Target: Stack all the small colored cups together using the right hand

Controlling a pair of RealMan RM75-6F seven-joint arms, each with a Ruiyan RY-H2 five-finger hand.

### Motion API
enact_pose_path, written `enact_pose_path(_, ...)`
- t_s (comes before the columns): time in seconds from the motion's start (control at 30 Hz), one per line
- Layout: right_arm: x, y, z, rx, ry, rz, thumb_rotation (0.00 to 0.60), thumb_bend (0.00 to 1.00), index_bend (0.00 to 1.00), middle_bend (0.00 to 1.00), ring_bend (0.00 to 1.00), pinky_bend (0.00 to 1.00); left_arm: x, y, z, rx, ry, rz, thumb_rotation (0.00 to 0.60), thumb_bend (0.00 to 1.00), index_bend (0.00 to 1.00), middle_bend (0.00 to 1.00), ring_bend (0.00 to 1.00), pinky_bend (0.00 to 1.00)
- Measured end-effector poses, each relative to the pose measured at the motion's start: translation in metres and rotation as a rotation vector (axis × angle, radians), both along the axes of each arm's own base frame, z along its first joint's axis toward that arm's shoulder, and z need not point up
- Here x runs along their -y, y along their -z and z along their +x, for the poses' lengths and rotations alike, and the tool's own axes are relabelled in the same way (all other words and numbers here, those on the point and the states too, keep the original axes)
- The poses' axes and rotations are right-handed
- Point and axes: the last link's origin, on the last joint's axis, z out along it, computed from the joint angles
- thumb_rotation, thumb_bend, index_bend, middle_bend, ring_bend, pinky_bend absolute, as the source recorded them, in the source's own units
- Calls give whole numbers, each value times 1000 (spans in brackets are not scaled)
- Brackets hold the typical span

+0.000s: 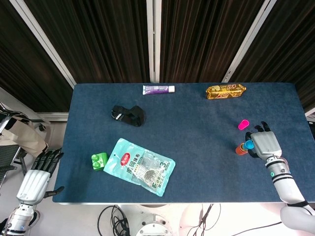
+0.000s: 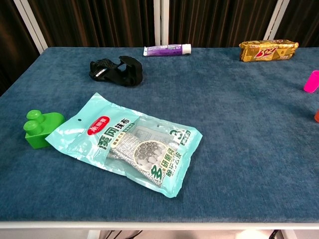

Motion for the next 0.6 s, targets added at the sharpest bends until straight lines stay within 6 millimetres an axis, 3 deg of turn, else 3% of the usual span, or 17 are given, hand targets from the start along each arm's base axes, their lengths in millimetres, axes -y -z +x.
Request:
enact_pose_path(0.27, 2, 5, -4, -3, 19, 16, 600, 226, 552, 491, 160, 0, -1, -1, 0, 0, 1, 1, 600, 62, 37, 0, 0, 0)
enact_pose_path(0.47, 2, 8, -3, 2, 19, 47, 600, 121, 354, 302, 60, 0, -2, -1, 0, 0, 2, 3, 600, 62, 37, 0, 0, 0)
enact_pose_path(0.6, 4, 2, 1, 38, 5, 24, 600, 110, 302, 265, 35, 0, -2, -2, 1, 1, 2, 2, 600, 62, 37, 0, 0, 0)
